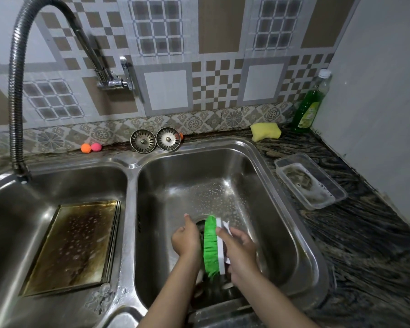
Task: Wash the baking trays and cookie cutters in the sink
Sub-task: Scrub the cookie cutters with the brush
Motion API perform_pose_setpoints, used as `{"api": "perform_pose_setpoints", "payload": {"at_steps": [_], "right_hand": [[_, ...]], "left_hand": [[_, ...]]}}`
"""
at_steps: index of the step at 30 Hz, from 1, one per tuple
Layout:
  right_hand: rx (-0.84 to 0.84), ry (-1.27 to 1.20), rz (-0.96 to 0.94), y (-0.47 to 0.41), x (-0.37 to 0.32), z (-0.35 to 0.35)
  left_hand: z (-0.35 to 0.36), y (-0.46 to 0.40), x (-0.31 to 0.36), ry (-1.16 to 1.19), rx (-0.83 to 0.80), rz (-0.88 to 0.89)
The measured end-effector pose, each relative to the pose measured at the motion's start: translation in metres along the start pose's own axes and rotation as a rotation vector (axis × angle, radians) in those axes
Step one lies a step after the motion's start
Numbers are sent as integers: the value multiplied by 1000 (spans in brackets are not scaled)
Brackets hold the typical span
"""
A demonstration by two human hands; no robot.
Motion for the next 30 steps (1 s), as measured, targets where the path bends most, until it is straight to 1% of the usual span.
{"api": "perform_pose_setpoints", "payload": {"at_steps": [3, 5, 7, 9, 12, 14, 16, 21, 25, 27, 30], "right_hand": [[104, -26, -28, -10, -15, -9], [115, -14, -61, -18, -28, -19], [115, -2, -86, -24, -37, -26], [114, 20, -100, -27, -40, -30], [81, 49, -87, -25, -39, -32], [68, 40, -90, -23, -40, -32], [64, 29, -99, -21, -40, -33], [45, 40, -104, -23, -35, -34], [23, 62, -114, -27, -32, -34], [6, 67, -113, -29, -31, -34], [-9, 75, -113, -32, -30, -32]], "left_hand": [[-6, -31, -6, 37, 7, -29], [-11, -48, -9, -37, -60, -71], [-12, -48, -8, -238, -176, -93], [-12, -45, -8, -513, -266, -40], [-14, -50, -8, -892, -228, 168], [-15, -55, -7, -1006, -191, 249], [-13, -59, -10, -1045, -174, 278], [4, -58, -17, -1161, -198, 379], [18, -57, -16, -1185, -239, 431], [21, -58, -16, -1162, -281, 410], [25, -61, -14, -1053, -348, 339]]}}
Point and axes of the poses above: each hand's wrist, its own y-axis away from the middle knuckle, its own z-axis out of the palm, x = y × z, the point moved 4 cm from there along -y, towards the middle knuckle, and after that the axes turned 7 degrees about -z, right-handed, at the moved point
